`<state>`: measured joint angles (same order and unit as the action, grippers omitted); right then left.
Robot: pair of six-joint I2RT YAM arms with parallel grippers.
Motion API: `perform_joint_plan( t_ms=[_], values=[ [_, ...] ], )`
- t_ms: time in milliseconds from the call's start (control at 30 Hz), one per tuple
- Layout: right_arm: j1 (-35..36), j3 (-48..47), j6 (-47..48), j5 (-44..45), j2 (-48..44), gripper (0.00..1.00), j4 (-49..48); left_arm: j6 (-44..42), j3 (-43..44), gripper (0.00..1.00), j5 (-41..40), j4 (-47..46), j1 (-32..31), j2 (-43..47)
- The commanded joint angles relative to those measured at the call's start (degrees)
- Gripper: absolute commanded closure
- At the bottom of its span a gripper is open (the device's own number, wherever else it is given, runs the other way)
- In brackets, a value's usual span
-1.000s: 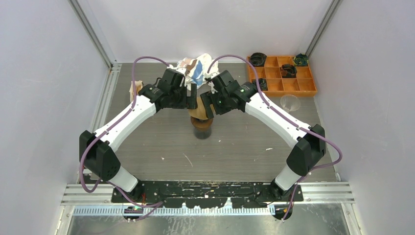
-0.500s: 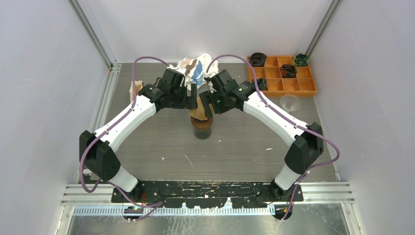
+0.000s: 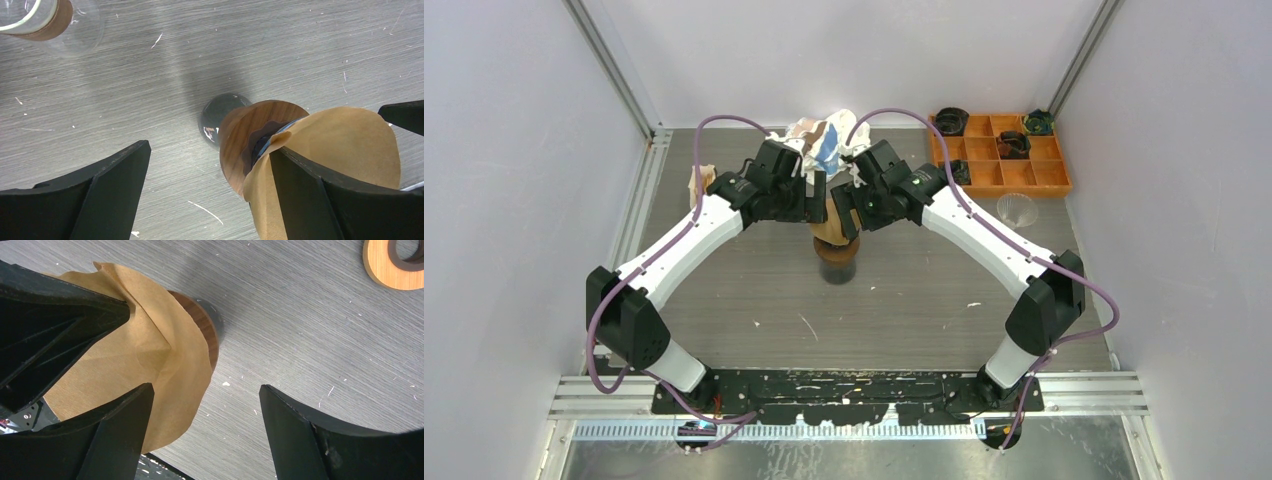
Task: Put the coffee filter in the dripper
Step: Adjust the coffee filter in the coffee dripper.
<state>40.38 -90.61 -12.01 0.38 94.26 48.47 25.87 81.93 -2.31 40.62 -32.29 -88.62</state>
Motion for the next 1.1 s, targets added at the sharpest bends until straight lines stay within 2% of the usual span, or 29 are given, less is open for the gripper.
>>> perform_joint_plan(
  t_ms=[0, 667, 1067],
  values=[
    [0.17, -2.38, -0.56, -0.42, -2.76, 0.16, -1.93, -0.97, 0.95, 0.08, 0.65, -1.29, -0.05, 1.9],
    [0.19, -0.84, -0.83, -1.43, -6.69, 0.14, -6.42, -0.47, 1.16, 0.04, 2.35, -2.16, -0.05, 5.25],
    [0.16, -0.83, -0.57, -1.8, -4.35, 0.14, -4.46, -1.52, 1.21, 0.05, -0.65, 0.99, -0.09, 5.18]
  ],
)
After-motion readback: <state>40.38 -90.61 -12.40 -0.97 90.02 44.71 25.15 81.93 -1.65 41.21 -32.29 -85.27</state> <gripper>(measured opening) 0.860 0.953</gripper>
